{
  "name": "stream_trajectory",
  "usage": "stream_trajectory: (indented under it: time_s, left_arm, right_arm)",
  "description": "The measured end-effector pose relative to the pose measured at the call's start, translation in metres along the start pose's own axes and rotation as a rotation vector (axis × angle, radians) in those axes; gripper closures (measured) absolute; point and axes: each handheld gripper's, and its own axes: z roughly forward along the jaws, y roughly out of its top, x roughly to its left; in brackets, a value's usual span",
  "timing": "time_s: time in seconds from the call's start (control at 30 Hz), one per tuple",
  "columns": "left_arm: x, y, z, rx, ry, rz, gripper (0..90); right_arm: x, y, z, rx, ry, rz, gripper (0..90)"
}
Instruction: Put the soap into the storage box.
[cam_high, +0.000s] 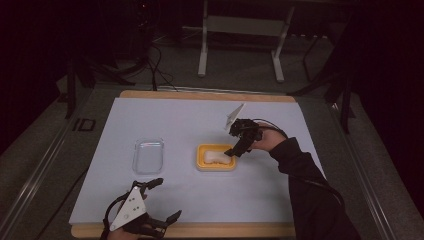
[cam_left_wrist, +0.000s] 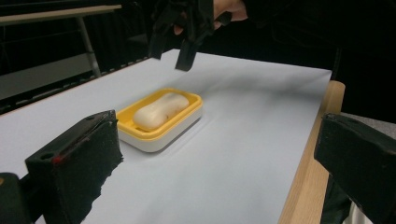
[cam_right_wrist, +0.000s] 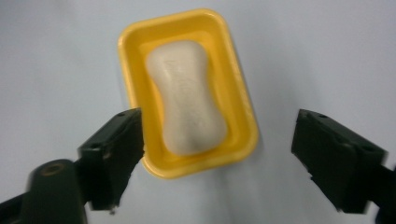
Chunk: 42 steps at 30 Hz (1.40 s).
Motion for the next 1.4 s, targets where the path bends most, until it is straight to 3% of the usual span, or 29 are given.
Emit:
stream_trajectory:
  time_s: [0.27,0.5,0.67,0.77,0.9,1.0,1.13,1.4]
  left_arm:
    - [0.0,0.0,0.001,0.006,-0.001,0.003,0.7]
    - [0.0,0.0,0.001,0.009,-0.001,0.005,0.7]
    - [0.0,0.0,0.001,0.011,-0.001,0.007,0.7]
    - [0.0,0.0,0.001,0.012,-0.002,0.006,0.7]
    - [0.0,0.0,0.001,0.012,0.0,0.007,0.8]
    - [0.0,0.0,0.001,0.016,0.0,0.009,0.7]
    - [0.0,-0.001,0.002,0.016,-0.001,0.007,0.8]
    - [0.0,-0.001,0.002,0.019,-0.001,0.008,0.8]
  right_arm:
    - [-0.005,-0.016,-0.012,-0.024,-0.049,0.111,13.2]
    - [-0.004,-0.032,-0.019,-0.064,-0.132,0.155,12.6]
    - [-0.003,-0.04,-0.021,-0.095,-0.148,0.182,12.3]
    - [0.0,-0.052,-0.024,-0.111,-0.197,0.25,12.4]
    - [0.002,-0.062,-0.027,-0.107,-0.216,0.311,12.4]
    - [0.003,-0.073,-0.03,-0.135,-0.22,0.361,13.0]
    - [0.007,-0.085,-0.031,-0.161,-0.254,0.394,13.0]
    - [0.017,-0.108,-0.027,-0.182,-0.278,0.476,13.6]
